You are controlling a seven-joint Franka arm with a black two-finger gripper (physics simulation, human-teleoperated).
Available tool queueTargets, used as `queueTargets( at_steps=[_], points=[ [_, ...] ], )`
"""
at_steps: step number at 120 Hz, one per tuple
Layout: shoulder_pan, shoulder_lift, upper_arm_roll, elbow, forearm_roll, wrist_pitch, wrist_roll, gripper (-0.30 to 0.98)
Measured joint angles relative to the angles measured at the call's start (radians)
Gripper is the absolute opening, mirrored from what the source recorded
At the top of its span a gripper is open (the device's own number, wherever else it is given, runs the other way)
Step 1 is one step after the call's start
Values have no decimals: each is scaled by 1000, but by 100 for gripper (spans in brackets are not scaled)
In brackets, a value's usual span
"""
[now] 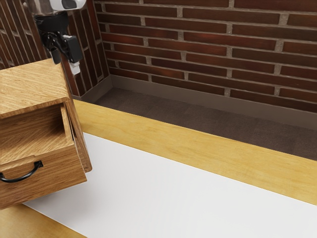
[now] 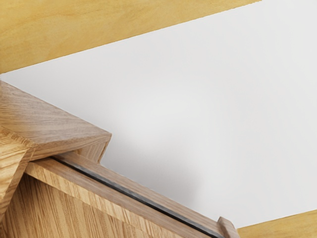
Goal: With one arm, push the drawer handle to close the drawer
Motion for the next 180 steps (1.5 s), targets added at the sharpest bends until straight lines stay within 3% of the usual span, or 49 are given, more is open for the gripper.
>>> queueTargets(
  at_steps=[25, 32, 56, 82, 106, 139, 180],
  points=[
    [1, 0, -1, -2, -1, 45, 14, 69],
    [5, -13, -38, -21, -12, 50, 30, 69],
    [0, -183, -101, -310, -74, 92, 300, 67],
    [0, -357, -130, -620, -96, 244, 673, 18],
    [-15, -492, -134, -783, -116, 318, 1001, -1],
    [-70, -780, -111, -1055, -136, 376, 1313, -8],
    [-120, -879, -9, -1167, -141, 359, 1547, -10]
  ],
)
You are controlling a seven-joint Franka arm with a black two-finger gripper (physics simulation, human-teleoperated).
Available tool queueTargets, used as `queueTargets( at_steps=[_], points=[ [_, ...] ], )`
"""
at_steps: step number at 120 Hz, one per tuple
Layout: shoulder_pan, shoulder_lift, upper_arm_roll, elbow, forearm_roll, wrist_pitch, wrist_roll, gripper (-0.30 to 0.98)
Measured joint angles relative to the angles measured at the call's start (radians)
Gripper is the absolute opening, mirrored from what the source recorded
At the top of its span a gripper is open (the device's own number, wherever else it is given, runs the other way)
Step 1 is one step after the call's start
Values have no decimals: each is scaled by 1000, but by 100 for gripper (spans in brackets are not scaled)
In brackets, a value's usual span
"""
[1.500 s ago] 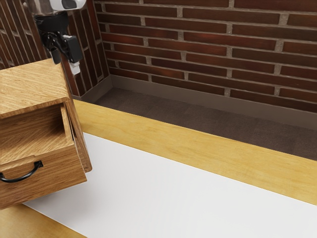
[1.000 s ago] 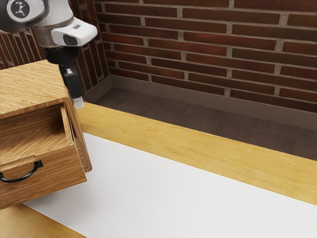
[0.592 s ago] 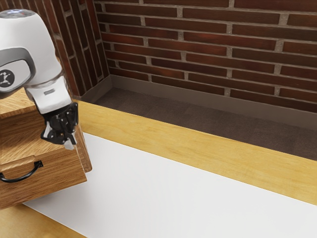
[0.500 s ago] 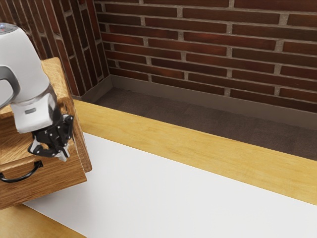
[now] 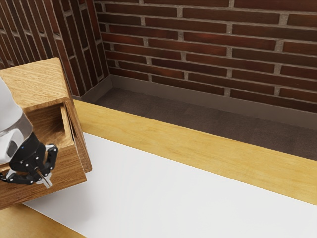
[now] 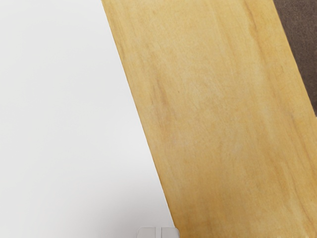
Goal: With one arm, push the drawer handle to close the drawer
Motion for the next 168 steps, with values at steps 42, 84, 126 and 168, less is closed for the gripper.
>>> queueTargets(
  at_steps=[42, 84, 126, 168],
  points=[
    [-1, 11, 50, 6, 78, -69, 136, -10],
    [-66, 68, 227, 62, 230, -65, 213, -10],
    [-189, 154, 424, 139, 364, -18, 254, -10],
    [-333, 199, 635, 228, 469, -4, 275, -10]
  ],
)
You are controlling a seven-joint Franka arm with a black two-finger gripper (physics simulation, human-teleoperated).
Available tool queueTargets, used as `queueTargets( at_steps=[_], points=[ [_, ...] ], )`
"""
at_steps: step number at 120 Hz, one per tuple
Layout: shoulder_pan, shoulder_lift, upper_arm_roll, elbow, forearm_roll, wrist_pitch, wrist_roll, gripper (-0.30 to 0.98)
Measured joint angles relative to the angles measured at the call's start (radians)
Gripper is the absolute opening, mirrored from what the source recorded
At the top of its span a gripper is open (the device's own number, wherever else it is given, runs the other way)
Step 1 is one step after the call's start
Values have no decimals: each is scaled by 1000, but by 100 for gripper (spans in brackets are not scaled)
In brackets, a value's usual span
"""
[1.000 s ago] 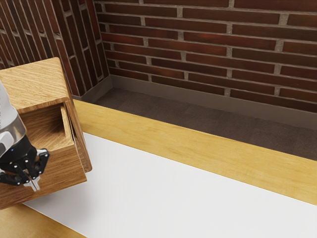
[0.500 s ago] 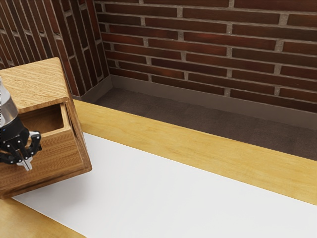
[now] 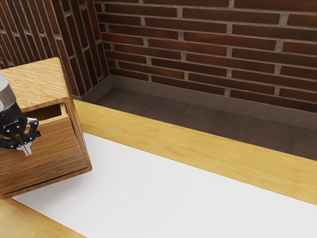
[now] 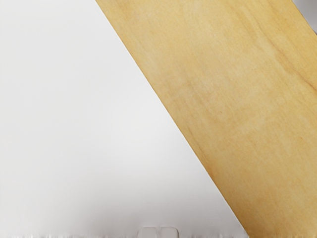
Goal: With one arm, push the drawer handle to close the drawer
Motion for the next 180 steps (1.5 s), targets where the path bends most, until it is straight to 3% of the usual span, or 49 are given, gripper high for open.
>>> queueTargets(
  at_steps=[85, 127, 146, 168, 180],
  points=[
    [-164, 47, 248, 129, 139, 1, 18, -10],
    [-178, 60, 253, 131, 143, 9, 22, -10],
    [-140, 70, 116, 117, 52, 0, 20, -10],
    [81, 246, -319, 212, -211, -29, -18, -10],
    [104, 383, -422, 409, -285, -72, -92, -3]
  ],
)
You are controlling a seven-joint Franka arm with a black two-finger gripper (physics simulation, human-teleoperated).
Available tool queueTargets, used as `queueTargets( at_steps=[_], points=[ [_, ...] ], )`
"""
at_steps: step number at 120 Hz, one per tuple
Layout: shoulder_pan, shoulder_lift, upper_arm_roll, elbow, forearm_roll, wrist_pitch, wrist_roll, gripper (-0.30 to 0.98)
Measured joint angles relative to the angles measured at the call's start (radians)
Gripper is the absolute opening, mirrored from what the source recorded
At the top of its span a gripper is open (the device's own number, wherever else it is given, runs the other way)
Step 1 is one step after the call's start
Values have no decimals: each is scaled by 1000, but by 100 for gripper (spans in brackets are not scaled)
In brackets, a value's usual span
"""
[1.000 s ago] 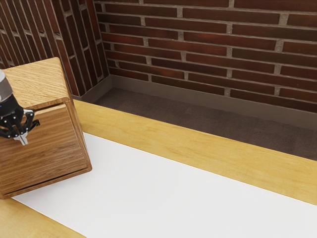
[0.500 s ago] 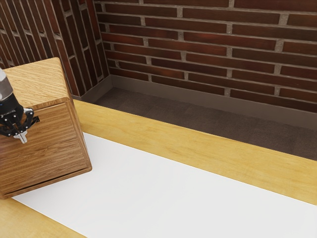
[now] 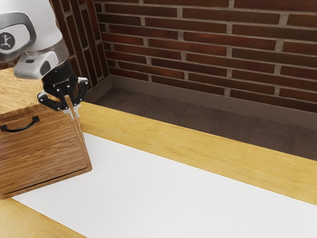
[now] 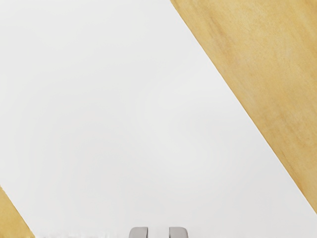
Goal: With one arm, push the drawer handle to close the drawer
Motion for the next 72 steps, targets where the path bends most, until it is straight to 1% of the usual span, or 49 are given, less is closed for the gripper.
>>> queueTargets(
  at_steps=[8, 16, 26, 35, 44, 55, 72],
  points=[
    [3, 86, -26, 112, -30, -26, -58, 9],
    [11, 133, -35, 190, -53, -48, -116, 20],
    [58, 194, -42, 275, -102, -76, -187, 36],
    [69, 236, -72, 349, -92, -96, -298, 45],
    [71, 280, -74, 398, -76, -113, -449, 52],
    [78, 327, -47, 442, -71, -127, -628, 58],
    [77, 346, -43, 464, -66, -138, -865, 63]
  ],
)
